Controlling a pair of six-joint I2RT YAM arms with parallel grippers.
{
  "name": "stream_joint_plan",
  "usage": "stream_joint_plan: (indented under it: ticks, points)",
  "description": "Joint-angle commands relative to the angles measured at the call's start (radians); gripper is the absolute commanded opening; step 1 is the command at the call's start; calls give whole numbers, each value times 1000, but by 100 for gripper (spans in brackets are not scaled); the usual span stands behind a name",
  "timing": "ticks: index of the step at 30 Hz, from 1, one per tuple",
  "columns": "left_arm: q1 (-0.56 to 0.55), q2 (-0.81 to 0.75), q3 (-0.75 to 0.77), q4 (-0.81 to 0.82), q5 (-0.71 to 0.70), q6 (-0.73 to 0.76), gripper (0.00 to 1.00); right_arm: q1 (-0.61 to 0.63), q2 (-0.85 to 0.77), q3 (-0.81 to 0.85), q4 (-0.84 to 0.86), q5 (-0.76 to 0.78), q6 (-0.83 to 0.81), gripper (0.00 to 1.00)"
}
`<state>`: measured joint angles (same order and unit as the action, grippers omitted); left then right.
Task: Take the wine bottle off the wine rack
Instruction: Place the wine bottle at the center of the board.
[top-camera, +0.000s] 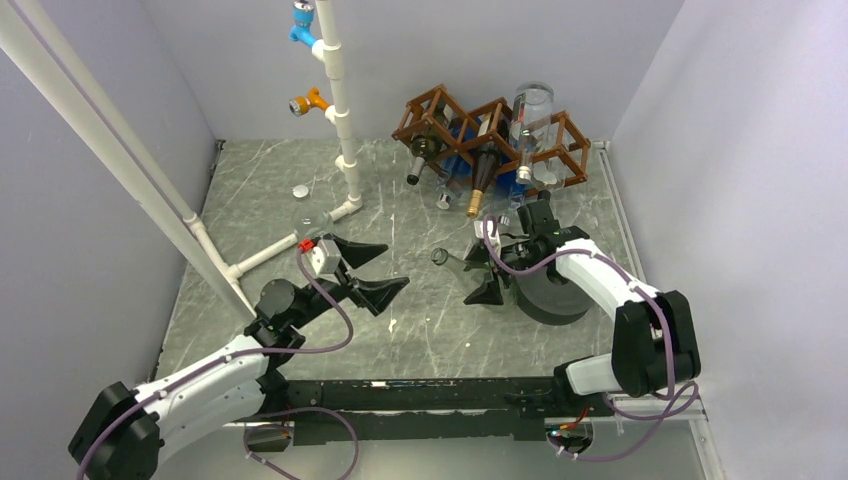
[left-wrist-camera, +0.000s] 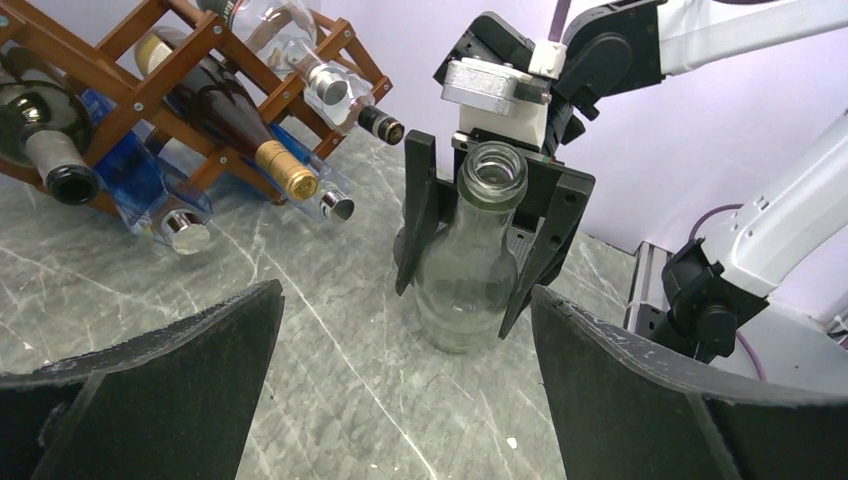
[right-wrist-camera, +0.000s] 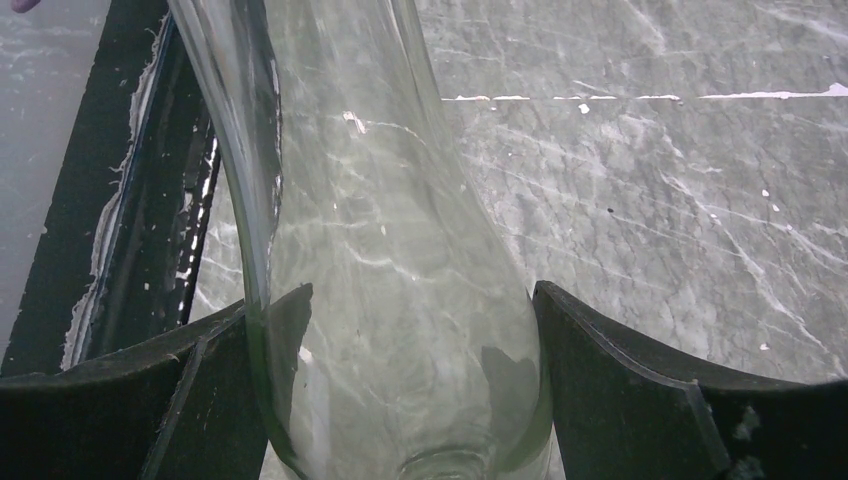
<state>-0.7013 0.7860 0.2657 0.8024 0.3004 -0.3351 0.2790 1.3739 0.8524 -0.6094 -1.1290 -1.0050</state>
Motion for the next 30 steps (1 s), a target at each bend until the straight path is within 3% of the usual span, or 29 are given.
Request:
stream_joint_plan:
  ticks: [1,16,30]
  points:
    - [-26,40,6,120,11,62,99,-12,-1,57,-7,-111,-3,11]
    - [-107,206,48,263,-47,181,99,-27,23,61,-21,-129,-13,11]
    - [-126,348,95,470,-42,171,99,-37,38,74,-59,-134,-49,11]
